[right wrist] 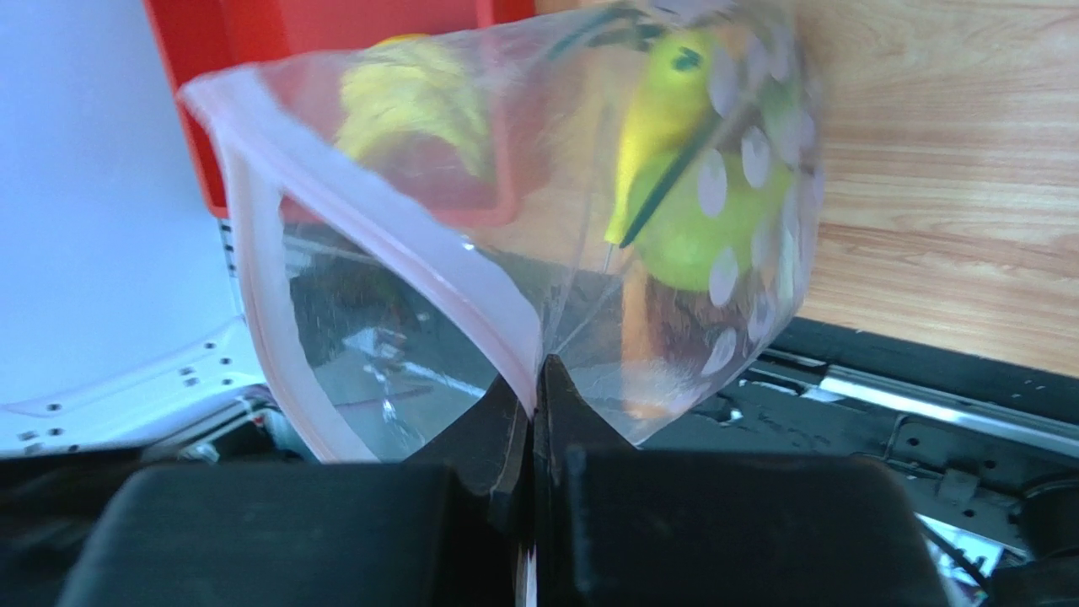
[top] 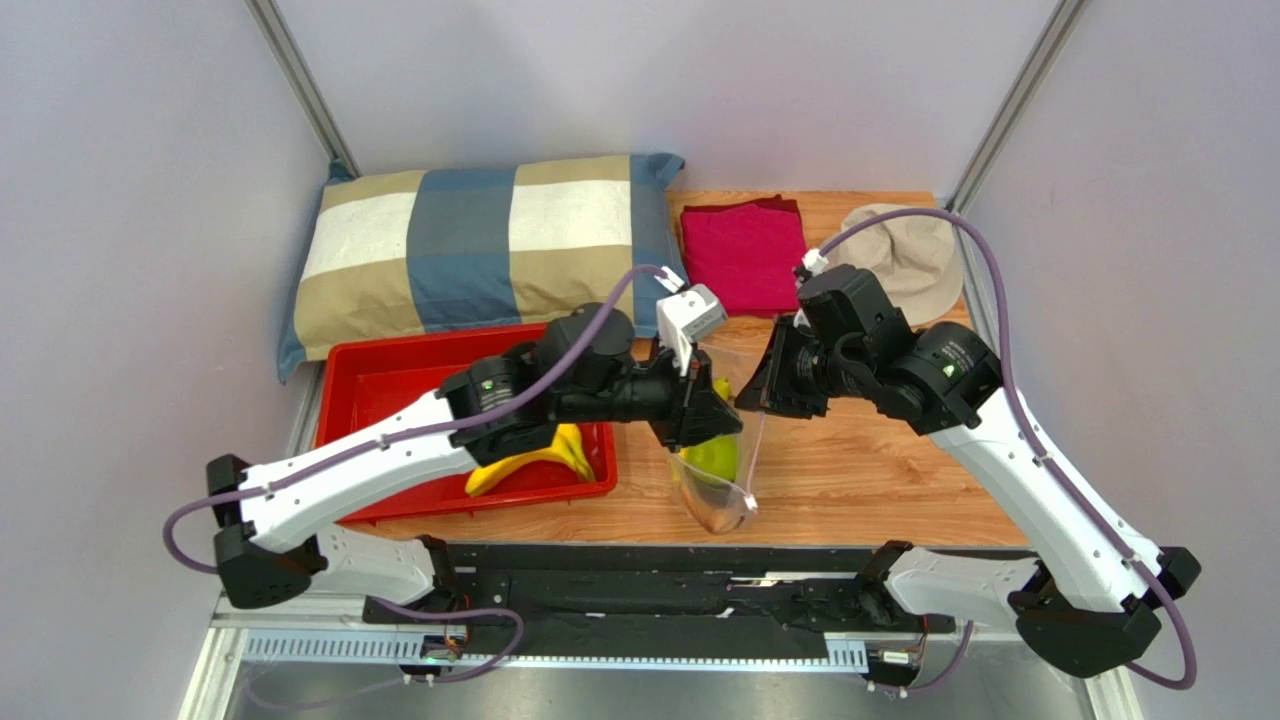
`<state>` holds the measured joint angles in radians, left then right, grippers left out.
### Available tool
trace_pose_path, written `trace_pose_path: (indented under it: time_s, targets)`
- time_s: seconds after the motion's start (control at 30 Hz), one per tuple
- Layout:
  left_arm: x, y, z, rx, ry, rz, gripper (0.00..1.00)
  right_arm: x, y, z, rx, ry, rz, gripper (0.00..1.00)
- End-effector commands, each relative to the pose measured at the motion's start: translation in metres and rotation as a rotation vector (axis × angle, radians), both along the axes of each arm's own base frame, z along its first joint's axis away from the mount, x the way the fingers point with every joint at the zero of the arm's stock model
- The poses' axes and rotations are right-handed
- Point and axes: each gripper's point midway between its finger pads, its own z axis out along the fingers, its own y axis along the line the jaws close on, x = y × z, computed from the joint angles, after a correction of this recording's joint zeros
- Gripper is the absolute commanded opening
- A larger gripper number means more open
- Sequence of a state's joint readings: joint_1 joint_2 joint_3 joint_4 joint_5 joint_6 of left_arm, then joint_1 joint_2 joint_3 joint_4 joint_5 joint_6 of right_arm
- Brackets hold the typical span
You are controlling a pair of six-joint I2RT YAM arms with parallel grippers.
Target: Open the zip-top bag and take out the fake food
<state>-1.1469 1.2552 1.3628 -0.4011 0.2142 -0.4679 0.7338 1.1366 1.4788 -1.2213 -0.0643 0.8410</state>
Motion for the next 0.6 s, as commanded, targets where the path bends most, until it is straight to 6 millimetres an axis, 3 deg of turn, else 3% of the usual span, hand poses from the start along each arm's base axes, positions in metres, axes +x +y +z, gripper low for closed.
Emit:
trace_pose_path:
  time_s: [0.0, 0.13, 0.23, 0.4, 0.57]
  targets:
    - [0.016, -0.012, -0.013, 0.057, -0.013, 0.05, 0.17, 0.003, 0.004, 0.038, 0.086, -0.034, -0.092, 0.0]
    - [0.037, -0.016, -0.049, 0.162, -0.027, 0.138, 0.13, 0.003, 0.0, 0.042, 0.088, -0.055, -0.149, 0.0]
    - [0.042, -0.016, -0.065, 0.202, -0.059, 0.137, 0.12, 0.001, 0.004, 0.034, 0.094, -0.04, -0.135, 0.0]
    - [0.025, -0.024, -0.106, 0.249, -0.023, 0.009, 0.22, 0.0, 0.013, 0.02, 0.116, -0.029, -0.103, 0.0]
    - [0.007, -0.036, -0.143, 0.257, 0.071, -0.087, 0.32, -0.007, -0.001, -0.013, 0.048, -0.009, -0.114, 0.0]
